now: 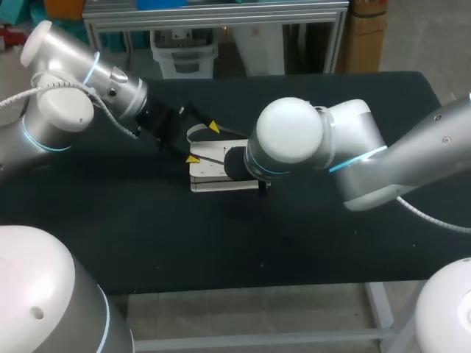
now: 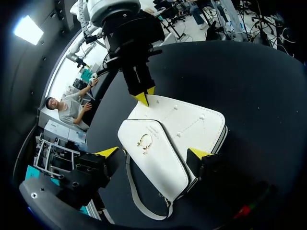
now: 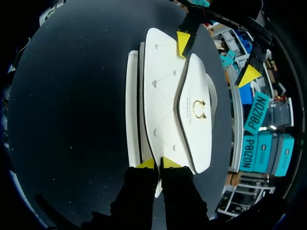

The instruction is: Pick up the bag, open it, inspect its contents, close it, and place it on the opposite side

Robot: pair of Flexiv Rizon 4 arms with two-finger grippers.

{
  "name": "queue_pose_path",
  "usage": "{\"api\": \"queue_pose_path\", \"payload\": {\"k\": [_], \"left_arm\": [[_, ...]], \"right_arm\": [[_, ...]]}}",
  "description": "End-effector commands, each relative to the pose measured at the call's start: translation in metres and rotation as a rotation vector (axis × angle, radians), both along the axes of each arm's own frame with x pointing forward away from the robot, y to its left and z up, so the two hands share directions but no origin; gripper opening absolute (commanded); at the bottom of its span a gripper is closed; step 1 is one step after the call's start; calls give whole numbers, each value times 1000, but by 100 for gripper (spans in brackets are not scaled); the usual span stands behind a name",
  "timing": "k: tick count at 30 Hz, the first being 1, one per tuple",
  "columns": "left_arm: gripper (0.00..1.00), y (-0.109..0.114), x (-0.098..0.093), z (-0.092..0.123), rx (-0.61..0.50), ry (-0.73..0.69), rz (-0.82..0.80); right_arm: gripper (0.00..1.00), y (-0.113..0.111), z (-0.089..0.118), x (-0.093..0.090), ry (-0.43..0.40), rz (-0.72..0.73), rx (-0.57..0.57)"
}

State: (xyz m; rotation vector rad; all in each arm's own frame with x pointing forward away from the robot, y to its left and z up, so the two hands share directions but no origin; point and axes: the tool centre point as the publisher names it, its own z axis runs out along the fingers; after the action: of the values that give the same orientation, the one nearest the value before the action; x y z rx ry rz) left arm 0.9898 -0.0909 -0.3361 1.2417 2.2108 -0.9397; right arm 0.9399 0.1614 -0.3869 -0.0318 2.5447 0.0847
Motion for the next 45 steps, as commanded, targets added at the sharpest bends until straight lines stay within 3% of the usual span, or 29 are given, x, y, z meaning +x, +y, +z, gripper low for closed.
{"api": "queue_pose_path", "payload": {"k": [1,8,14,17,36,37,38,39,42,45], "left_arm": [[95,-2,-19,3,-20,-60,54],[89,-11,-37,22,-8,-137,86],[85,-17,-47,24,14,-171,96],[100,-16,-45,25,17,-140,100],[100,-21,-38,17,37,-166,104],[95,-22,-40,17,42,-182,117],[81,-23,-40,16,41,-192,129],[75,-24,-41,16,42,-202,120],[65,-28,-42,14,43,-238,126],[44,-31,-42,10,49,-252,122]], "right_arm": [[0,2,-4,0,-2,-1,-1],[0,2,-4,0,-2,-1,-1],[0,2,-4,0,-2,-1,-1],[0,2,-4,0,-2,-1,-1],[0,2,-4,0,-2,-1,-1],[0,2,-4,0,-2,-1,-1],[0,2,-4,0,-2,-1,-1],[0,2,-4,0,-2,-1,-1],[0,2,-4,0,-2,-1,-1],[0,2,-4,0,-2,-1,-1]]}}
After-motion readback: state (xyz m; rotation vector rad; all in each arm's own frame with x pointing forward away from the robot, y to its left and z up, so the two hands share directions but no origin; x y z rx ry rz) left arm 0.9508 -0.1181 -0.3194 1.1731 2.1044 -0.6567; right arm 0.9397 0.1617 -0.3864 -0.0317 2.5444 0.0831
